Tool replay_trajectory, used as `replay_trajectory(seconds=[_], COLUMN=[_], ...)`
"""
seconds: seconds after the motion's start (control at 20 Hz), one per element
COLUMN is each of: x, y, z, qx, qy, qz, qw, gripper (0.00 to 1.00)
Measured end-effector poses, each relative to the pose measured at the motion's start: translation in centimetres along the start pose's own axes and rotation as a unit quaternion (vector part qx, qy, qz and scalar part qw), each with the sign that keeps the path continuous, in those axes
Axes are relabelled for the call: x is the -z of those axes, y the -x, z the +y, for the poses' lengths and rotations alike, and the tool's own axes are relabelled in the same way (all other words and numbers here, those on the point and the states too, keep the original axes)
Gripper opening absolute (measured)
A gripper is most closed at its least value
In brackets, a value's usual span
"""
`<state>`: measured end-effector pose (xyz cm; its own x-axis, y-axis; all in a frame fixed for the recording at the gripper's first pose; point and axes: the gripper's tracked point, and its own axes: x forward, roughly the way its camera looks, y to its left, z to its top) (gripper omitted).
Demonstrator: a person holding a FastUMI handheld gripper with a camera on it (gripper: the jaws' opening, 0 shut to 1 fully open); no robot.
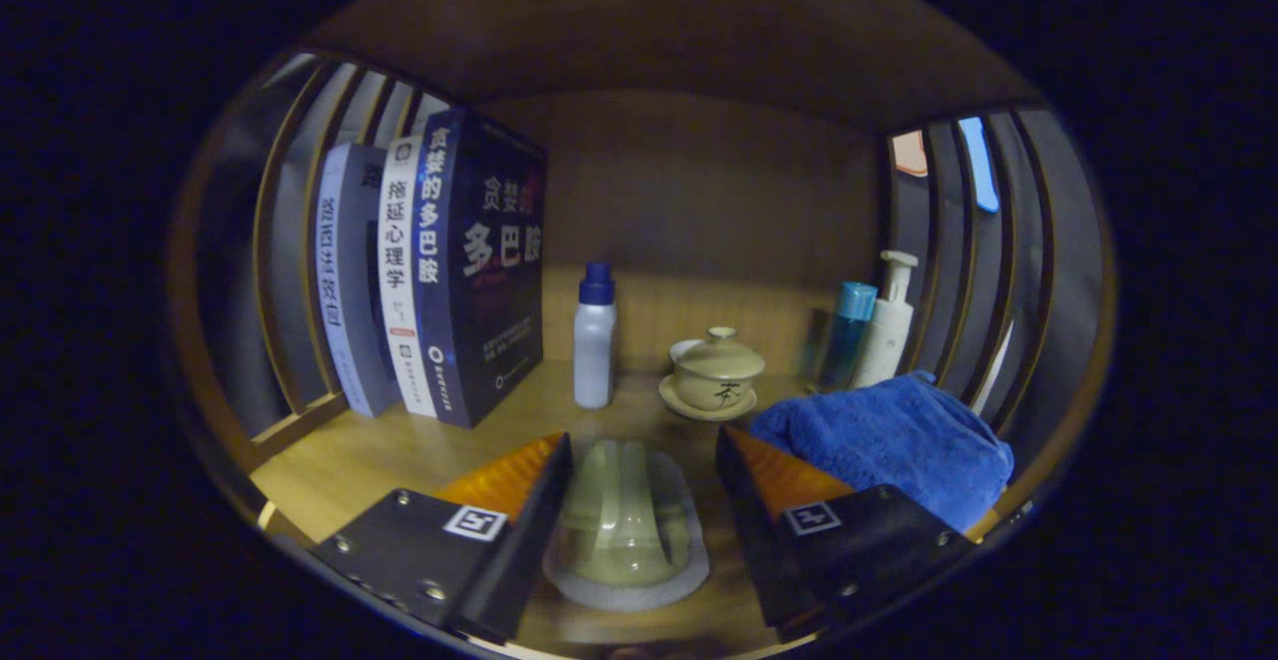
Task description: Pull open the drawer, take out the items inside it, and place them on the countertop above the cabinet.
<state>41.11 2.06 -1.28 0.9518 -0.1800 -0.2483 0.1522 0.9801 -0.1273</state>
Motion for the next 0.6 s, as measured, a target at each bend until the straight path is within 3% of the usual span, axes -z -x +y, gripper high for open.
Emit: replay_trajectory(seconds=[0.05,0.1,0.4,0.6], x=[-0.7,-1.4,-5.8,-5.3], y=[0.8,1.8,10.7,17.3], z=[0.0,0.0,-0.1,-0.1], qx=[-0.005,-0.007,-0.035,-0.078], qy=[-0.003,-0.003,-0.018,-0.053], qz=[-0.012,-0.022,-0.094,-0.094], qw=[1.0,1.0,0.995,0.991], gripper=[0.96,0.97,0.97,0.96])
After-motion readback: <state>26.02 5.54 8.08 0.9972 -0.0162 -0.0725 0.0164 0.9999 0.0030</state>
